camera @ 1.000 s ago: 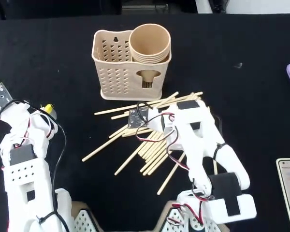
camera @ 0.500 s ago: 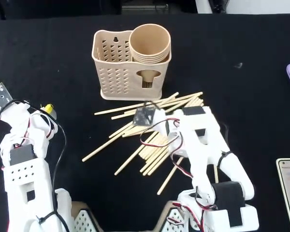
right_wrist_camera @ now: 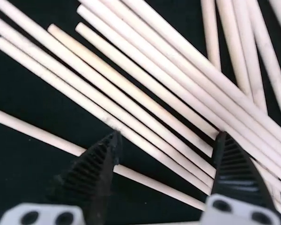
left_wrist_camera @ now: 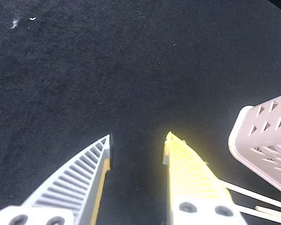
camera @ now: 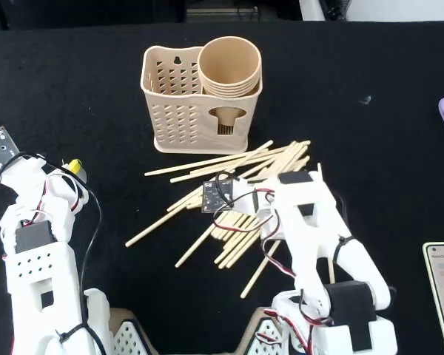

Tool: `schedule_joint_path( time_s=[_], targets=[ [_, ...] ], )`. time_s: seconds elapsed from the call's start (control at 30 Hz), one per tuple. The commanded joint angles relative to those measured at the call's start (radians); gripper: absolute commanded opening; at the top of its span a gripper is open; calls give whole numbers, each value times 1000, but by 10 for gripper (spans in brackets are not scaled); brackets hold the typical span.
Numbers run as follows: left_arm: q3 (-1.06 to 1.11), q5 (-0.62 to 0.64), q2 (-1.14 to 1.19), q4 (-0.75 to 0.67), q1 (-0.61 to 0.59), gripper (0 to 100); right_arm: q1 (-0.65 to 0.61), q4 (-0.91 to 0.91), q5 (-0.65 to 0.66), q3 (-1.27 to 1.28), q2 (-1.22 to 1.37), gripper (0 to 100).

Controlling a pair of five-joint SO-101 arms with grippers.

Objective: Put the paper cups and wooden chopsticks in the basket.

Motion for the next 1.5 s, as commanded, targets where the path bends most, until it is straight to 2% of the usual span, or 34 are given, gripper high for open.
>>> schedule_joint_path(
  time_s=[0.0,0.27,0.47,0.7,0.77,0.87,0.93,1.1,1.3,1.4,1.47],
  targets=[
    [-7,0,-18,-17,7,187,-8,-20,15,4,36,289],
    [-7,0,-18,-17,7,187,-3,31,-17,2,51,8],
    [-7,0,-18,-17,7,187,-3,123,-25,4,-90,11],
    [-7,0,-18,-17,7,187,-11,150,-58,7,-179,19],
    [-7,0,-18,-17,7,187,-34,204,-75,4,-173,85],
    [-7,0,-18,-17,7,187,-69,287,-75,4,-173,241],
    [-7,0,-18,-17,7,187,-80,293,-75,7,-176,291],
    [-7,0,-18,-17,7,187,-115,284,-8,10,-139,250],
    [-7,0,-18,-17,7,187,-123,117,-9,39,30,243],
    [-7,0,-18,-17,7,187,-120,106,-14,24,96,237],
    [-7,0,-18,-17,7,187,-117,121,-54,2,102,176]
  ],
)
